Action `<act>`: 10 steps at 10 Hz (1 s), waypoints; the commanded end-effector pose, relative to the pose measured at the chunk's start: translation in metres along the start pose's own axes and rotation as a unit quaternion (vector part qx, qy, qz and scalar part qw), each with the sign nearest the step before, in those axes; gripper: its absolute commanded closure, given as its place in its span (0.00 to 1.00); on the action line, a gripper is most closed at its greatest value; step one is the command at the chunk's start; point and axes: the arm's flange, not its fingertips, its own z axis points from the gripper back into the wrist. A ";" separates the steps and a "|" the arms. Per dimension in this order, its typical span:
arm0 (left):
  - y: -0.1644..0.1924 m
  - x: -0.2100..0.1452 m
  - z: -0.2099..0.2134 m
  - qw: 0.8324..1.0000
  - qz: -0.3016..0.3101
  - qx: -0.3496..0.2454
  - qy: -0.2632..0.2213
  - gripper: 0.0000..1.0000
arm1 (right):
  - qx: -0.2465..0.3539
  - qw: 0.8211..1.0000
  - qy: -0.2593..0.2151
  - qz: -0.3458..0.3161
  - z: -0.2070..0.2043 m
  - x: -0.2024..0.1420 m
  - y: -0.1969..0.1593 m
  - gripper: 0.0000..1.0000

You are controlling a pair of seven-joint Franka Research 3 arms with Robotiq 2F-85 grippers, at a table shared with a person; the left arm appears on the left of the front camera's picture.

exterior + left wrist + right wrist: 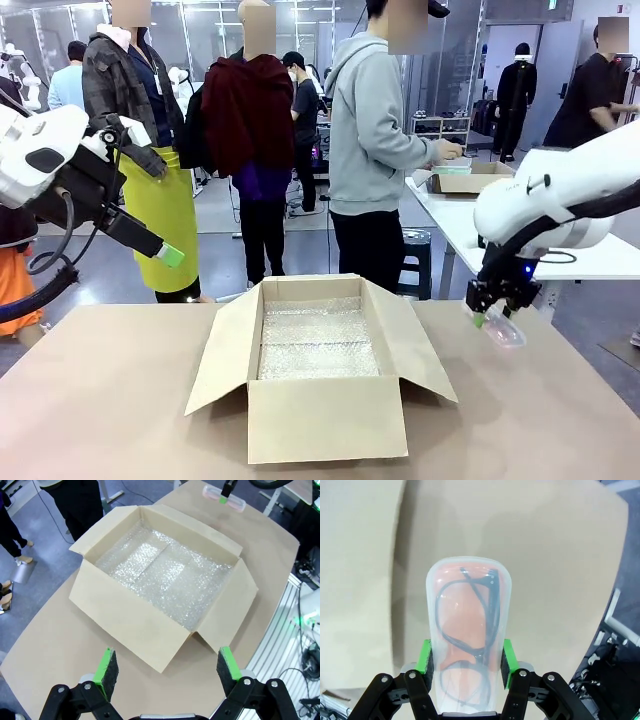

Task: Pack the glasses set securely to prepare it for shipping.
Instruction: Place the Glasses case inside the Package Box.

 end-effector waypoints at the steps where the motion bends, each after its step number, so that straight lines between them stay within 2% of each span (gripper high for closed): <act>1: 0.001 0.000 0.002 1.000 0.001 -0.003 -0.003 0.00 | 0.003 0.997 -0.015 0.071 0.030 -0.004 0.030 0.76; 3: 0.001 0.000 0.002 1.000 0.001 -0.003 -0.003 0.00 | 0.003 0.981 -0.025 0.194 0.066 0.002 0.070 0.76; 4: 0.001 0.000 0.002 1.000 0.001 -0.003 -0.003 0.00 | 0.010 0.960 -0.023 0.279 0.078 0.006 0.094 0.76; 5: 0.001 0.000 0.002 1.000 0.001 -0.003 -0.003 0.00 | 0.006 0.932 -0.006 0.362 0.086 0.013 0.122 0.76; 6: 0.001 0.000 0.002 1.000 0.001 -0.003 -0.003 0.00 | 0.039 0.881 0.024 0.472 0.090 0.017 0.151 0.76; 7: 0.001 0.000 0.002 1.000 0.001 -0.003 -0.003 0.00 | 0.041 0.830 0.064 0.553 0.087 0.021 0.183 0.76; 9: 0.001 0.000 0.002 1.000 0.001 -0.003 -0.003 0.00 | 0.044 0.791 0.076 0.605 0.077 0.027 0.223 0.76; 10: 0.001 0.000 0.002 1.000 0.001 -0.003 -0.003 0.00 | 0.042 0.786 0.080 0.612 0.071 0.028 0.234 0.76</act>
